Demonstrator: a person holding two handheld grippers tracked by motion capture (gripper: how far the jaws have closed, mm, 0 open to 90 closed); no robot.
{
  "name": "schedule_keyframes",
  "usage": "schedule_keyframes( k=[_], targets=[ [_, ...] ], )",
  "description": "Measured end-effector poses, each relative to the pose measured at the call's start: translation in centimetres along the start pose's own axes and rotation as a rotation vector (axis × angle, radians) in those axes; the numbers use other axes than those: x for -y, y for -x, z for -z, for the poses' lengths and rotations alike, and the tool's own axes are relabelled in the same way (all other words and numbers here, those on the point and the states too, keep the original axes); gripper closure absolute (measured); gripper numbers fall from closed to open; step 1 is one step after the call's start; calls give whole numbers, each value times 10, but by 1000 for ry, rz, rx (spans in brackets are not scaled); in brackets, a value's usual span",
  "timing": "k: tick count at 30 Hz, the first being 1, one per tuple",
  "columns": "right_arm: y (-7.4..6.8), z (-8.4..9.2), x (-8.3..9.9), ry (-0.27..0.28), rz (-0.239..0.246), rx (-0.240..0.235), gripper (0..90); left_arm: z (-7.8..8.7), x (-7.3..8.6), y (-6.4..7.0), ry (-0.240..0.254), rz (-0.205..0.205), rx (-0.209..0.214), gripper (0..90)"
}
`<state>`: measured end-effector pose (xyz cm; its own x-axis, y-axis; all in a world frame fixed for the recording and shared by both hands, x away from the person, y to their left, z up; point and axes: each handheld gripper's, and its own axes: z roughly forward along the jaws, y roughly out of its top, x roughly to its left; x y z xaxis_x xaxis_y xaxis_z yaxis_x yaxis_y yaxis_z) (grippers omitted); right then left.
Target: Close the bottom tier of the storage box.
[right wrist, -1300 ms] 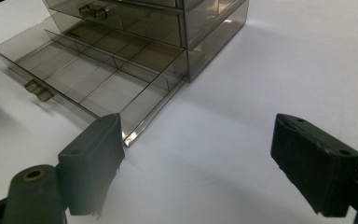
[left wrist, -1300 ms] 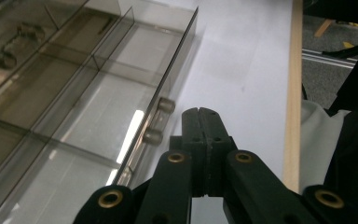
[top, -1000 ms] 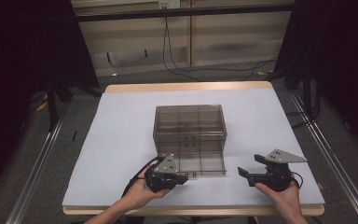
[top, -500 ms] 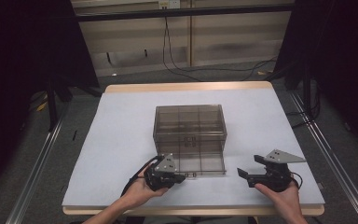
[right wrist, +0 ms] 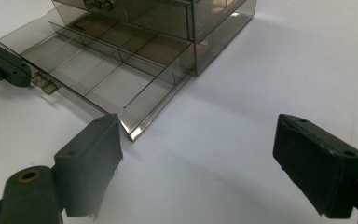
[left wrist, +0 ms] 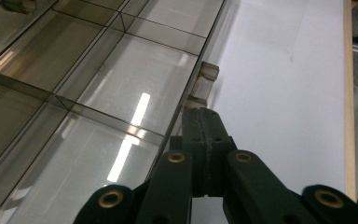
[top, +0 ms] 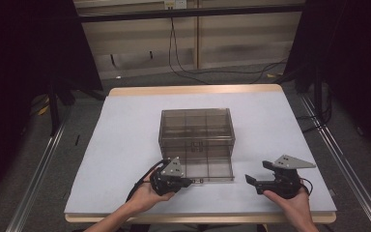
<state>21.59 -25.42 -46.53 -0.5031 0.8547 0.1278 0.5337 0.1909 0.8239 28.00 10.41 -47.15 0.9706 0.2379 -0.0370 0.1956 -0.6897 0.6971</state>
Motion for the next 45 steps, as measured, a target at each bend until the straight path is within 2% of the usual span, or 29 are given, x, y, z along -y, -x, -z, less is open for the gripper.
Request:
schedule_keyframes(
  k=[8,19,22,23,24,25,26,33,34,44,45],
  targets=[
    [0,1,0,5,0,3,154,-2,0,0,29,15,-16,900],
    [-1,1,0,6,5,7,154,-2,0,0,29,17,-29,900],
    [0,1,0,7,-6,7,154,-2,0,-1,30,26,-30,900],
    [0,1,1,4,0,7,154,-1,-1,-2,24,28,-26,900],
    [0,0,0,3,-2,5,154,-3,0,-4,45,47,-15,900],
    [0,0,0,3,-2,5,154,-1,-1,-5,26,51,-8,900],
    [-1,0,0,0,-3,5,153,-2,-1,-5,39,56,-11,900],
    [-1,0,0,0,0,4,152,-3,-2,-7,39,61,-16,900],
    [-1,0,0,0,-1,4,152,-3,-2,-7,28,60,-15,900],
    [-1,1,0,4,1,1,152,-5,-2,-8,53,73,-21,900],
    [-1,0,0,7,-2,2,152,-5,-2,-8,43,72,-21,900]
  ],
)
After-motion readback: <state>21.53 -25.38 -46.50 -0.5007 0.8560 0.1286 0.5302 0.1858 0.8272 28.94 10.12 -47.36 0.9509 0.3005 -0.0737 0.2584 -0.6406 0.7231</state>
